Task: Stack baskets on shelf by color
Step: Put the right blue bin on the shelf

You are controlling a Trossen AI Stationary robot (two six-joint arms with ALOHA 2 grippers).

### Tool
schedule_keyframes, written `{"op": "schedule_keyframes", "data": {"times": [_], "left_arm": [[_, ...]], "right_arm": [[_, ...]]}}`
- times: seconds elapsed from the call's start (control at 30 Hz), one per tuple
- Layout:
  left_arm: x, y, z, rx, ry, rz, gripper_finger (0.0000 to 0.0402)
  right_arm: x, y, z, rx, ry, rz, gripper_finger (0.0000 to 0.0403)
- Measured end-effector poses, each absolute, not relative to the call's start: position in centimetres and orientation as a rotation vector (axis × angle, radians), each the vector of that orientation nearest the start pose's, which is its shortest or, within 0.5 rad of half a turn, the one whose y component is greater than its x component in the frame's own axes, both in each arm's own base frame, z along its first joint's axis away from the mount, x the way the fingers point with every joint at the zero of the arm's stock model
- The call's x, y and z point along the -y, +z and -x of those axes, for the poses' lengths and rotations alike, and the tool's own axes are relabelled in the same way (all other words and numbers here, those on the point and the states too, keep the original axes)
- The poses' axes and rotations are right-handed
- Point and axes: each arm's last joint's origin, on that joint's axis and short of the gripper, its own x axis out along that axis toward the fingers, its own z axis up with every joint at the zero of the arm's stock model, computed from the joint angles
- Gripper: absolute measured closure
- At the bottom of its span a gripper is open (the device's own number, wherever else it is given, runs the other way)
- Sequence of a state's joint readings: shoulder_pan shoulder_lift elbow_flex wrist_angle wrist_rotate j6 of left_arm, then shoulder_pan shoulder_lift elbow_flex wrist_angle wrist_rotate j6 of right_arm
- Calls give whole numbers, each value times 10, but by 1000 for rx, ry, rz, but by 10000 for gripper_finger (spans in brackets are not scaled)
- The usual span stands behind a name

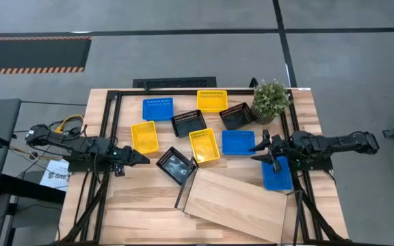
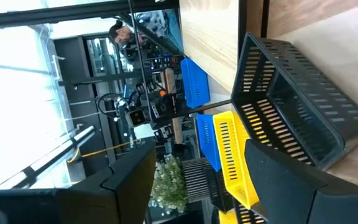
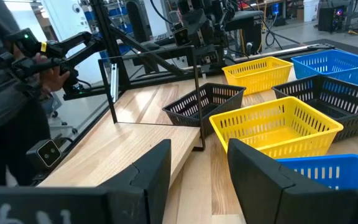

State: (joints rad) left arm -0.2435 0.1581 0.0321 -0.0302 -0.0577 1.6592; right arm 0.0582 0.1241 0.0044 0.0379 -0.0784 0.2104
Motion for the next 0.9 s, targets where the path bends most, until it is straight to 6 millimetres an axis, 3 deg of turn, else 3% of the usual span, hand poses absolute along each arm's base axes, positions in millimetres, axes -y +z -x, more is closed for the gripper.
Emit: {"op": "schedule_keyframes", "data": {"times": [0.23, 0.3, 0.47, 0.6, 0.73, 0.9], "left_arm": [[24, 158, -102, 41, -291, -1582, 164], [26, 159, -102, 41, -329, -1354, 164], [30, 161, -101, -18, -423, -557, 164], [32, 168, -101, -51, -460, -20, 164], [31, 175, -102, -73, -429, 379, 164], [26, 182, -103, -15, -265, 830, 164]], "right_arm": [[-8, 159, -104, -96, 127, -211, 219], [-8, 159, -104, -96, 127, -211, 219], [-8, 159, -104, -96, 127, -211, 219], [-8, 159, -104, -96, 128, -211, 219], [-8, 159, -104, -96, 128, -211, 219], [-8, 159, -104, -94, 119, -211, 219]]}}
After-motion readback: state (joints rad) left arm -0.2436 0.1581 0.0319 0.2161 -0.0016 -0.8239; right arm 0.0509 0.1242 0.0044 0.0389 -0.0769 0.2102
